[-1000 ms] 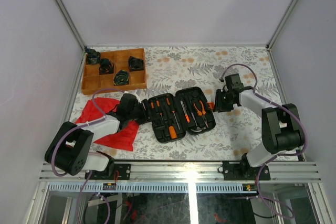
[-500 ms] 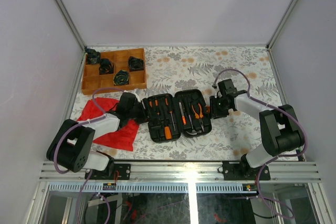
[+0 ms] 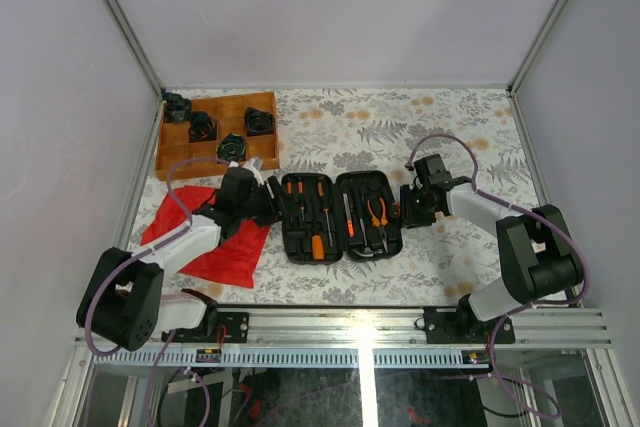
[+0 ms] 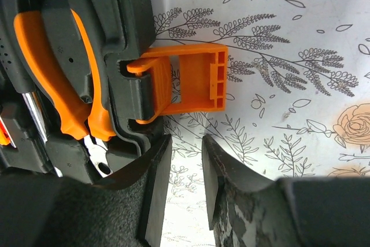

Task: Sort the tools into containers
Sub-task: Close the storage box at the center of the board.

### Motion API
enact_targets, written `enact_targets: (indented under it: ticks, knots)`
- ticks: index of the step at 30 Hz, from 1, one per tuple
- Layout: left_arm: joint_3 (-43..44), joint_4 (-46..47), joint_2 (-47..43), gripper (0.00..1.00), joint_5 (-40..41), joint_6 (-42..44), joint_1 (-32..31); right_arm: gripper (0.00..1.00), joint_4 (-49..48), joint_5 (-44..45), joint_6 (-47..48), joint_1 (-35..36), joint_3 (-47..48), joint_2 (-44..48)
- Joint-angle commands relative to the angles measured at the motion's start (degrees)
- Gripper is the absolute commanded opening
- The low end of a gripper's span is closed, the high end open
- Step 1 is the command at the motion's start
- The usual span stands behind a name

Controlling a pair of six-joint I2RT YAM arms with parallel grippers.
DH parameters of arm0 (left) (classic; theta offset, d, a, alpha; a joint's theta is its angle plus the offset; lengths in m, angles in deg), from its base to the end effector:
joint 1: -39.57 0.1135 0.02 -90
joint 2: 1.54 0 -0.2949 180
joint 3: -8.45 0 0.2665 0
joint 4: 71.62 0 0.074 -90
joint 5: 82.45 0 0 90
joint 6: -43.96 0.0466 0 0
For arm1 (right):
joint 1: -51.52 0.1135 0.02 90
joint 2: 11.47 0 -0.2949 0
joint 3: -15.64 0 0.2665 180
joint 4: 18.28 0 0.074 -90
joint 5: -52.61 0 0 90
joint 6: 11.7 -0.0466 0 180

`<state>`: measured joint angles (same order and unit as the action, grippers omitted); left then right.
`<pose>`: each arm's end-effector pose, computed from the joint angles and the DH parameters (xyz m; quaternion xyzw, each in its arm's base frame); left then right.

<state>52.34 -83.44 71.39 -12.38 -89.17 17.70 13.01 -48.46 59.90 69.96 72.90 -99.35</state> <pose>0.2312 -0.1099 0.1890 -0.0945 0.8936 -0.3528 0.2608 0.2768 0.1017 0.1668 -0.0237 0.9656 0.1651 0.1996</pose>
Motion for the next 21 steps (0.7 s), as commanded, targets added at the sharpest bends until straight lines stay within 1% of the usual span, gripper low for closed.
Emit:
enact_targets:
  ticks: [1,8,12,21]
  knots:
    - [6.37,7.87,-2.28,0.56,-8.62,-4.87,-4.68,0.37,-4.22,-6.61,-4.46,3.18,-1.98,-0.54]
    - [9.37,7.7,-1.25,0.56,-6.7,-5.81,-8.51,0.36,-4.97,-6.77,-4.74,3.56,-2.68,-0.63]
    - [9.84,10.31,-0.47,0.56,-6.27,-8.11,-10.73,0.37,-5.77,-6.51,-5.07,3.7,-3.11,-0.75]
    - [12.38,11.75,3.78,0.56,-3.87,-8.72,-14.7,0.36,-6.73,-6.51,-5.32,3.66,-3.41,-0.76]
